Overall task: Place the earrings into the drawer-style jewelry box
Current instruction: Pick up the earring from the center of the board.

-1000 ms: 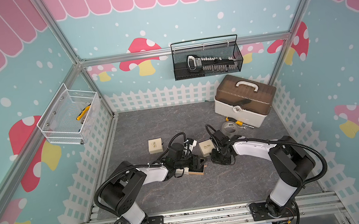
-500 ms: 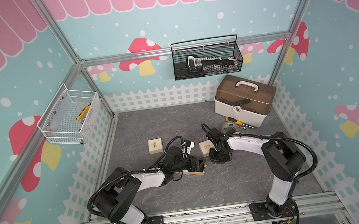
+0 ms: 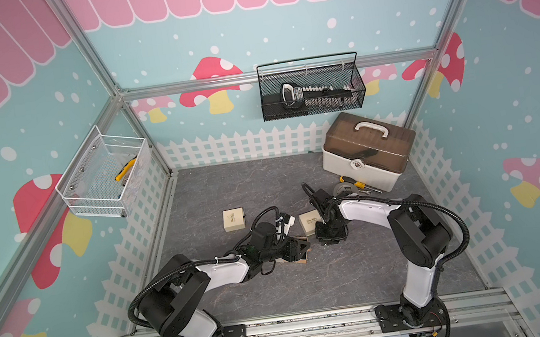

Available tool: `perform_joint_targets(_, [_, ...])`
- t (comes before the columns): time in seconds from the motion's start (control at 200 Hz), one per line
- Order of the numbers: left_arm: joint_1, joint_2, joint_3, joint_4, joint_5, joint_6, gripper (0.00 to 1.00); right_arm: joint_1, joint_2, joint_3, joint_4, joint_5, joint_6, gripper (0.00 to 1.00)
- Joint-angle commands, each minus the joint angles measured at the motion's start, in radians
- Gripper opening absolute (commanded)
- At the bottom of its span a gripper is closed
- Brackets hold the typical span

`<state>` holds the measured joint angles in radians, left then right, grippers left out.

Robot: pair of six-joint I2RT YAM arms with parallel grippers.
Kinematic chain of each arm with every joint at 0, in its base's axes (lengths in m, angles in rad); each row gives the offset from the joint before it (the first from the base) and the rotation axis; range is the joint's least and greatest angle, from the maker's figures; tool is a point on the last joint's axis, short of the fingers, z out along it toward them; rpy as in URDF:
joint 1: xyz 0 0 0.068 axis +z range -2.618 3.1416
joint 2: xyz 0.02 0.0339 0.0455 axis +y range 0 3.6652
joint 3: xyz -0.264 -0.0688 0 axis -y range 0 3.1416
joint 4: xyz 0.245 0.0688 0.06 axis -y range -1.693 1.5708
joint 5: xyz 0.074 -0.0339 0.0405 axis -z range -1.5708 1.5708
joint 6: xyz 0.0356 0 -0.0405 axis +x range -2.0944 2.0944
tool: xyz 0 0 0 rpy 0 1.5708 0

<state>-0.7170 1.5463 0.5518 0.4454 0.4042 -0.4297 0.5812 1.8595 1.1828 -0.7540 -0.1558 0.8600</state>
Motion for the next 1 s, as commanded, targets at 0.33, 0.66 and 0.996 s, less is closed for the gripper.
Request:
perform_joint_targets(0.33, [-0.003, -0.019, -0.01, 0.006, -0.021, 0.025, 0.64, -0.018, 0.097, -0.038, -0.058, 0.066, -0.006, 0.18])
perform_joint_targets(0.66, [0.046, -0.058, -0.017, -0.014, -0.017, -0.031, 0.64, -0.017, -0.09, -0.087, 0.032, 0.112, -0.016, 0.13])
perform_joint_targets(0.996, [0.085, -0.2, -0.073, -0.105, -0.025, -0.146, 0.66, 0.028, -0.341, -0.167, 0.244, 0.123, -0.308, 0.1])
